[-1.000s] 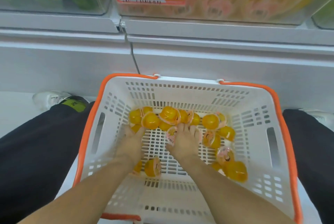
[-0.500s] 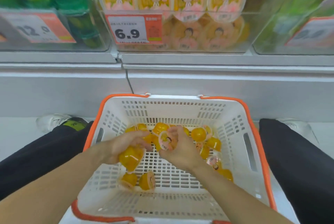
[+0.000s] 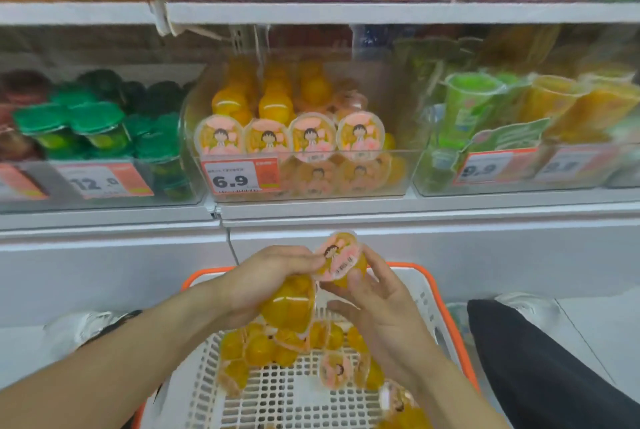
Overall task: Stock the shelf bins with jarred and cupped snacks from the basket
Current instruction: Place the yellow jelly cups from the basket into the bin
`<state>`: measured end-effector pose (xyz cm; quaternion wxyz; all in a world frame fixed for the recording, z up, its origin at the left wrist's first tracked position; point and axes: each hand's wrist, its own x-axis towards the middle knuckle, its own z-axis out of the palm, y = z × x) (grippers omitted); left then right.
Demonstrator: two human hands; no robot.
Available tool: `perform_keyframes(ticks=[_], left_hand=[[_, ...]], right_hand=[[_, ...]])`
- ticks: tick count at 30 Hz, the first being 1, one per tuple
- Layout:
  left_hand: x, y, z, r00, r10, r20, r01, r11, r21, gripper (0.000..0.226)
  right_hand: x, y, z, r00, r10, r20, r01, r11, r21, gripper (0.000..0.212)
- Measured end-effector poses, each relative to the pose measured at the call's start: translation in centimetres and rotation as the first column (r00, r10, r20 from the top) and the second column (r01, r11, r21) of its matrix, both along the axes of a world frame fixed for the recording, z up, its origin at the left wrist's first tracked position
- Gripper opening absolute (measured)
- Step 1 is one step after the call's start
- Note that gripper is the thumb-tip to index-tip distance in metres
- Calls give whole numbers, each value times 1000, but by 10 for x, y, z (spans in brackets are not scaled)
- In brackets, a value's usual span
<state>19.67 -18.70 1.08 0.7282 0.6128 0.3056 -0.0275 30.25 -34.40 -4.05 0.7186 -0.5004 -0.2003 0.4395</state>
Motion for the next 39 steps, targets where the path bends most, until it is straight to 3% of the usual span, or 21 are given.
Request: perform_keyframes(ticks=[6, 10, 15, 19, 23, 28, 32, 39], left_hand=[[28, 6, 22, 929, 342, 143, -303, 922, -242, 35], [36, 18, 28, 817, 555, 156, -458, 788, -411, 33], [38, 27, 30, 783, 605, 142, -491, 742, -457, 23], [38, 30, 34, 753, 642, 146, -511, 709, -485, 20], [36, 33, 40, 724, 672, 156, -522, 681, -513, 23], [32, 35, 45, 728, 656, 200, -475, 692, -544, 25], [30, 38, 45, 711, 662, 237, -468, 697, -543, 22], [29, 38, 47, 704, 648, 292, -433, 717, -546, 26]], right_hand=[[38, 8, 72, 992, -127, 28, 120, 978, 172, 58], [83, 37, 128, 949, -218, 228, 189, 971, 144, 47], [132, 88, 157, 627, -258, 735, 425, 904, -44, 52], [154, 124, 168, 454, -123, 882, 465, 877, -117, 59], [158, 162, 182, 302, 136, 943, 360, 900, -246, 65], [149, 194, 196, 77, 556, 828, 292, 781, -552, 61], [149, 203, 196, 48, 565, 824, 327, 770, -547, 50], [151, 202, 175, 121, 446, 887, 326, 826, -460, 51]])
